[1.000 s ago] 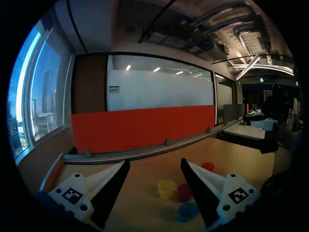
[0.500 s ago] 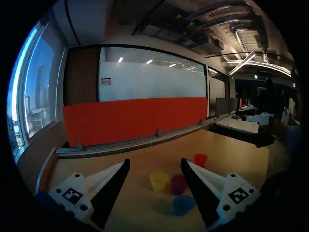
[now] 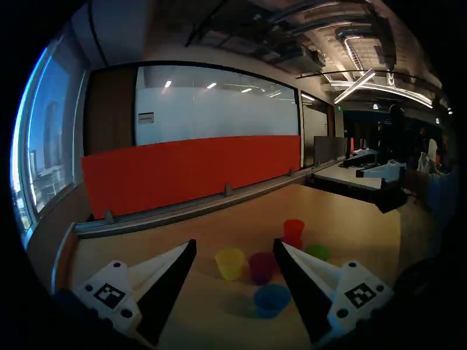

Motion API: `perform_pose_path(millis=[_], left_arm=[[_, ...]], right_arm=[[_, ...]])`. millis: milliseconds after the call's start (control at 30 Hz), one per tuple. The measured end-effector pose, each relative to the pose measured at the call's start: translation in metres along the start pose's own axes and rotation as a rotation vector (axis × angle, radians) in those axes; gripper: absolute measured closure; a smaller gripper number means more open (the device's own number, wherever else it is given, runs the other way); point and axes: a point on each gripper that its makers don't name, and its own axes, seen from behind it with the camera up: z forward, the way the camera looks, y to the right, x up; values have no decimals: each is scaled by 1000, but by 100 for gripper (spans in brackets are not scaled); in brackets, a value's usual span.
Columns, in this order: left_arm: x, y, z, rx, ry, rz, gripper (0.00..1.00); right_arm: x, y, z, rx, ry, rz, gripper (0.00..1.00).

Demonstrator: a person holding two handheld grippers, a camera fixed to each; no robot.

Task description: Pour water

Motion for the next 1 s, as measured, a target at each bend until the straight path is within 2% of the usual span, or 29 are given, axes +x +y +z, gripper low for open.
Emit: perform_pose_path(millis=[1000], left_arm=[[-75,27,25,-93,-142,44,3]], right_arm=[[-96,-6,17,78,-168,0,0]])
